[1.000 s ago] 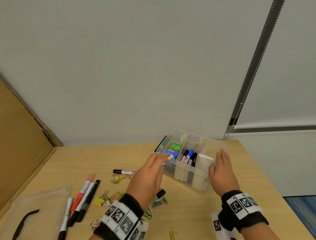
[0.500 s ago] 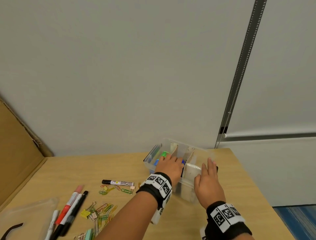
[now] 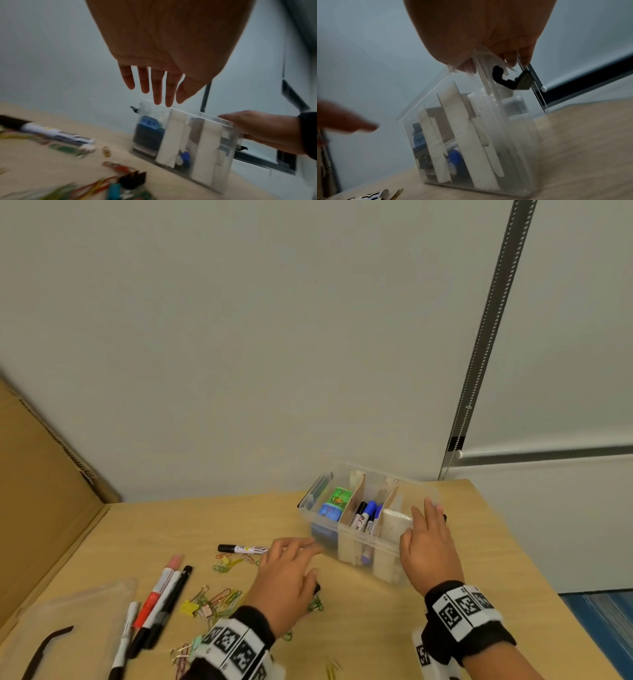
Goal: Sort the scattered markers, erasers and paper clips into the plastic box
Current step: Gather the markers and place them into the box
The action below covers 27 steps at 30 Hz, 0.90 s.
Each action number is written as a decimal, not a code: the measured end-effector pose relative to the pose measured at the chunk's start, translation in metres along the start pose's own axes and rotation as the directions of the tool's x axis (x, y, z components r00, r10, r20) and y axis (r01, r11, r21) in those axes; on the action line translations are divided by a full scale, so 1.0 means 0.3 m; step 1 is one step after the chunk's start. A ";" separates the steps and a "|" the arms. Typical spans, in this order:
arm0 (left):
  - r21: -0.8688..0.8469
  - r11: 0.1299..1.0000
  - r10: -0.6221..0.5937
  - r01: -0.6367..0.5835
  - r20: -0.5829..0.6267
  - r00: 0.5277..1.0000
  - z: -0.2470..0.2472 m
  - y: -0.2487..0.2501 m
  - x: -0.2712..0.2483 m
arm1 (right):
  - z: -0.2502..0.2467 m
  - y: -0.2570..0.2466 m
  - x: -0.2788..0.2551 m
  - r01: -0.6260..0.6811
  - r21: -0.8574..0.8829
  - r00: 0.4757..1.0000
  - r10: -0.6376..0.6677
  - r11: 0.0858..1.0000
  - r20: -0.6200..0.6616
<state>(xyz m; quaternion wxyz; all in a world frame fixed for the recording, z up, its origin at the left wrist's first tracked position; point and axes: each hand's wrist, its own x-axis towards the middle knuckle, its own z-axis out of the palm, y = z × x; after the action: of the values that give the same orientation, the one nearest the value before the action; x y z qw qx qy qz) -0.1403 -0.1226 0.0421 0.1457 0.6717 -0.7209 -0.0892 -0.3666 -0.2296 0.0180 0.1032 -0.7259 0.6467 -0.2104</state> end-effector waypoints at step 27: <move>0.212 0.735 -0.673 0.643 0.115 0.731 -0.021 -0.618 -0.236 | 0.464 -0.655 -0.033 0.464 -0.282 0.801 -0.262 0.840 0.539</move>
<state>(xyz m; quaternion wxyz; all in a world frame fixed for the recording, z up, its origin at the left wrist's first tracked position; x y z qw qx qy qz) 0.0404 -0.0670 -0.0185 -0.0164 0.8818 -0.4503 -0.1392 -0.1302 -0.2090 -0.0247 0.0661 -0.8724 0.4745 0.0965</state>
